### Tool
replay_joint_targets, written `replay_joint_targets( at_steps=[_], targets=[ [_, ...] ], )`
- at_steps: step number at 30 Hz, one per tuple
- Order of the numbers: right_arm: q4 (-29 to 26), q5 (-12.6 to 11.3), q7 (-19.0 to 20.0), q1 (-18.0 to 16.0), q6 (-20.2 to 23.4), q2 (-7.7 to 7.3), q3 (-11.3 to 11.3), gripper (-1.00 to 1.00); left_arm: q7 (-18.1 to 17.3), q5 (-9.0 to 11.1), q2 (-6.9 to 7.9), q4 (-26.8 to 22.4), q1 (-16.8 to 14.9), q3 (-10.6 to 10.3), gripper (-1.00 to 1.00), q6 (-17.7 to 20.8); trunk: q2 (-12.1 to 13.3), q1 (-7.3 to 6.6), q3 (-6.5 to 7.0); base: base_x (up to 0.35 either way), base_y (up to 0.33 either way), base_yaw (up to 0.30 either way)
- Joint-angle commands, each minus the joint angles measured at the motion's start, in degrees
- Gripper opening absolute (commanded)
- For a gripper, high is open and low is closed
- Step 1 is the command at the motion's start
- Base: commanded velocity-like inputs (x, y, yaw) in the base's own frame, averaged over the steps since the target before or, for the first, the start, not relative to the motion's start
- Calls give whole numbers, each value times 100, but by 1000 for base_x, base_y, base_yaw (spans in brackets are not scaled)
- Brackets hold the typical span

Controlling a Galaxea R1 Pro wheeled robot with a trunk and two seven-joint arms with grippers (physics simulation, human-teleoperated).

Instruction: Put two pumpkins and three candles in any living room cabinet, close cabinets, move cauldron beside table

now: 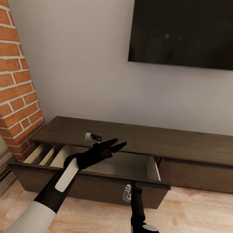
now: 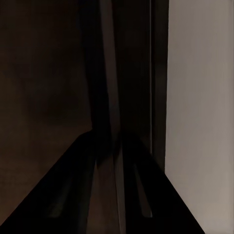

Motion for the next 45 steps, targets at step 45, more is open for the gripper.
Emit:
replay_joint_targets(
  at_steps=[45],
  targets=[
    [-19, -7, -43, 3, 25, 0, -51, -100, 2, 1, 4, -14, 27, 11, 100, 0, -1, -1, 1, -90, 0, 0]
  ],
)
